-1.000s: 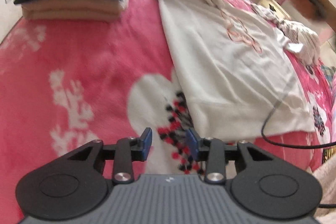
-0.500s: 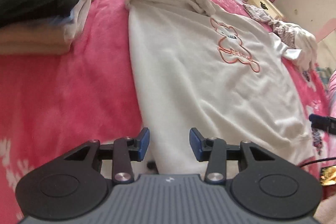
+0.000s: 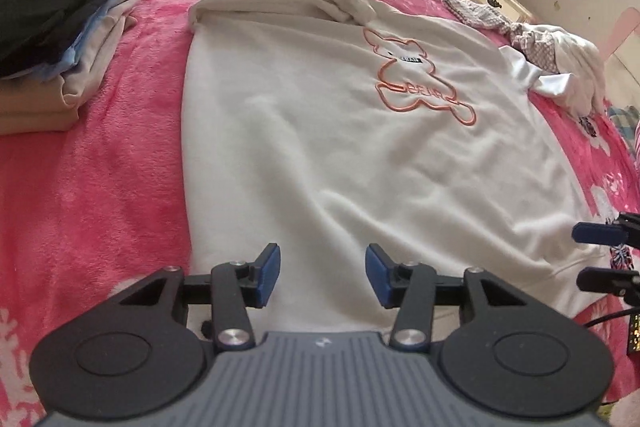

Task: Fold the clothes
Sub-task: 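Release both grippers and lay the sweatshirt flat, then grasp the sweatshirt sleeve cuff with the right gripper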

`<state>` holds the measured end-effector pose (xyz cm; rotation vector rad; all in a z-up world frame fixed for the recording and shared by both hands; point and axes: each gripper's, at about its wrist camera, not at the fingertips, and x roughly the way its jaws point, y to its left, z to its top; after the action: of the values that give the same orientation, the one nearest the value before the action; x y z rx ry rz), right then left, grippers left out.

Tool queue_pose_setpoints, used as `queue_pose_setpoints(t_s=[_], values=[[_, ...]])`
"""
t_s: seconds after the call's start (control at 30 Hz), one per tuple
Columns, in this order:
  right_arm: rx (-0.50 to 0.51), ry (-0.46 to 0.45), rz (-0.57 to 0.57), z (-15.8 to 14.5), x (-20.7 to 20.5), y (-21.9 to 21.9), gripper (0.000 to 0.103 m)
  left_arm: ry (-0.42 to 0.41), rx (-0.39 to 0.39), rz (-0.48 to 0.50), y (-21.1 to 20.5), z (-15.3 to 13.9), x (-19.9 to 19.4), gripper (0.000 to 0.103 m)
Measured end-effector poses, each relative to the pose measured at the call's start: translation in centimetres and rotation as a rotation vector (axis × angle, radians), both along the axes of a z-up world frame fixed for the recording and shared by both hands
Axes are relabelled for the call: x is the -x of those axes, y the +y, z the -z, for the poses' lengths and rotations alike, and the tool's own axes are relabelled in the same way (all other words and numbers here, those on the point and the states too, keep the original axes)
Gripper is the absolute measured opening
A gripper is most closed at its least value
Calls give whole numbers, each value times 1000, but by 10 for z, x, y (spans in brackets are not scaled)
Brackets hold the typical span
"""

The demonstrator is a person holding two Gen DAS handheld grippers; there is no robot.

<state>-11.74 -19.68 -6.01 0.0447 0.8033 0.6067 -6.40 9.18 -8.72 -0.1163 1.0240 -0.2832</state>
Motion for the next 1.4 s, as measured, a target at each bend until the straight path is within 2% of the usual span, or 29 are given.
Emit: queue_pose_setpoints(t_s=[0.37, 0.53, 0.7, 0.87, 1.0, 1.1, 1.23, 1.4], values=[[26, 0, 7, 1, 3, -2, 61, -15, -25, -13, -3, 2, -2, 50], [59, -4, 31, 1, 1, -7, 59, -15, -30, -88, 9, 2, -8, 50], [63, 20, 56, -12, -18, -26, 59, -62, 1, -172, 31, -10, -20, 50], [39, 94, 8, -36, -77, -23, 59, -102, 27, -221, 47, -16, -39, 53], [21, 122, -46, -60, -128, 6, 59, -135, 51, -225, 51, -15, -58, 53], [10, 142, -16, -71, -177, 30, 59, -157, 43, -224, 48, -10, -69, 53], [39, 70, 40, -74, -244, 59, 60, -154, 33, -219, 43, 0, -74, 53], [147, -61, 65, -55, -306, 92, 60, -145, 15, -213, 46, 3, -74, 53]])
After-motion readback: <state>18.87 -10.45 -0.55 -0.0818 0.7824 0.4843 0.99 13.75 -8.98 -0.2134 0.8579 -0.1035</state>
